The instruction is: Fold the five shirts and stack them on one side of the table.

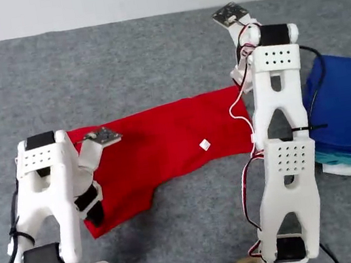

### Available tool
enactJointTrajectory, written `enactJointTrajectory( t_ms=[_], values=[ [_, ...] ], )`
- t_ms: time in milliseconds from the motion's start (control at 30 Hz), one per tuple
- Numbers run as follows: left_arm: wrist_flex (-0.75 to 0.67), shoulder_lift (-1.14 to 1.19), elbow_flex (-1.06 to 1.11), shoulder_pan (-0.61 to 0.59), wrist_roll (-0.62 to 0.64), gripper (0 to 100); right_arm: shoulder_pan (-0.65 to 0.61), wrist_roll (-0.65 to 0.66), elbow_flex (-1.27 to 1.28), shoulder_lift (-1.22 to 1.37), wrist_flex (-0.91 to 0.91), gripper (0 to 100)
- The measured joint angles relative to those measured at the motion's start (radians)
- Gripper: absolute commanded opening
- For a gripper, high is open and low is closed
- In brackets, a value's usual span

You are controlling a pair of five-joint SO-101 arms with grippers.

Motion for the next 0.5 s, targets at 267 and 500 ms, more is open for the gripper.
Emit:
enactJointTrajectory(
  t_ms=[267,500],
  values=[
    [0.000,-0.091,-0.196,0.000,0.100,11,-0.002,0.000,0.000,-0.034,0.000,0.9],
    [0.000,-0.092,-0.186,0.000,0.186,11,-0.034,-0.032,0.176,-0.095,0.000,8.8]
  ],
)
